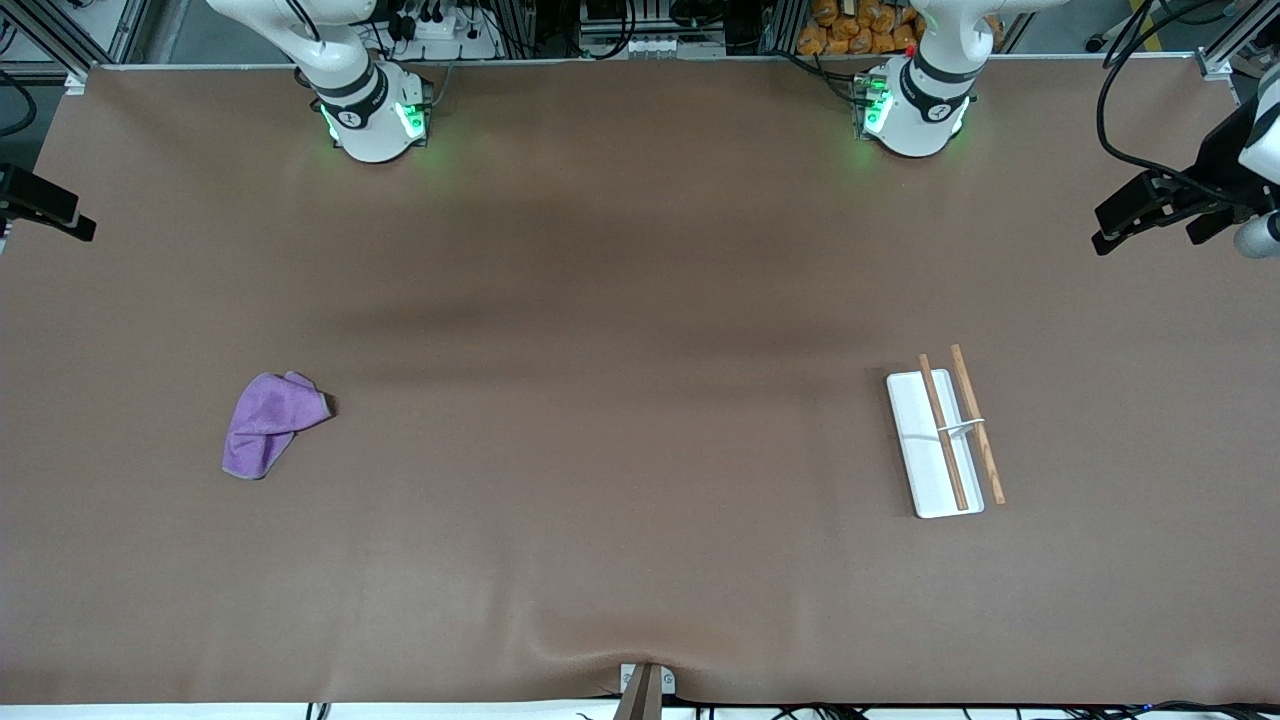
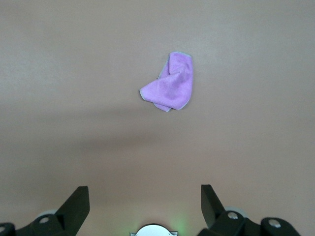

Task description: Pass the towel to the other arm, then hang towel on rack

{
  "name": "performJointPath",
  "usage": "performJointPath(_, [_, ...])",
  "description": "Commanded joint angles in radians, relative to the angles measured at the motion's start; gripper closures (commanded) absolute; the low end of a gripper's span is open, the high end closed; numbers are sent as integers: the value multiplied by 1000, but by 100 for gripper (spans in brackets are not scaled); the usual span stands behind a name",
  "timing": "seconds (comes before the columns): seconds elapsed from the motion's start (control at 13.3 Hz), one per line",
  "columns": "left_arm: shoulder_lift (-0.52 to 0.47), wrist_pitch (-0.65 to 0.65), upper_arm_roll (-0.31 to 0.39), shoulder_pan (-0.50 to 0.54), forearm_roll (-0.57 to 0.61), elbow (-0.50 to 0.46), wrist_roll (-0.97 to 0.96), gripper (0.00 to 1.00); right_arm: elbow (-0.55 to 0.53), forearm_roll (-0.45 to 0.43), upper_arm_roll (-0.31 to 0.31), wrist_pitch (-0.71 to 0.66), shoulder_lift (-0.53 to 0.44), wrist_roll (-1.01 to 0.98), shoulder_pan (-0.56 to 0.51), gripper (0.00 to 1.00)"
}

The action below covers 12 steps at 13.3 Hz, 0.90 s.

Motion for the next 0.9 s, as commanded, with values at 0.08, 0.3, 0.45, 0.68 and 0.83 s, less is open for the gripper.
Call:
performJointPath(0.08, [8,-21,5,-1,-16,21,20,0,-7,-2,11,4,-11,12,-10,0])
performJointPath(0.3, [8,-21,4,-5,4,24,20,0,-7,-2,11,4,-13,12,-10,0])
performJointPath(0.45, [10,-21,8,1,-9,24,26,0,-7,-2,11,4,-11,12,-10,0])
performJointPath(0.68, [8,-22,9,-1,-11,15,23,0,-7,-2,11,4,-11,12,-10,0])
performJointPath(0.83, [8,-39,9,4,-12,13,26,0,-7,-2,11,4,-11,12,-10,0])
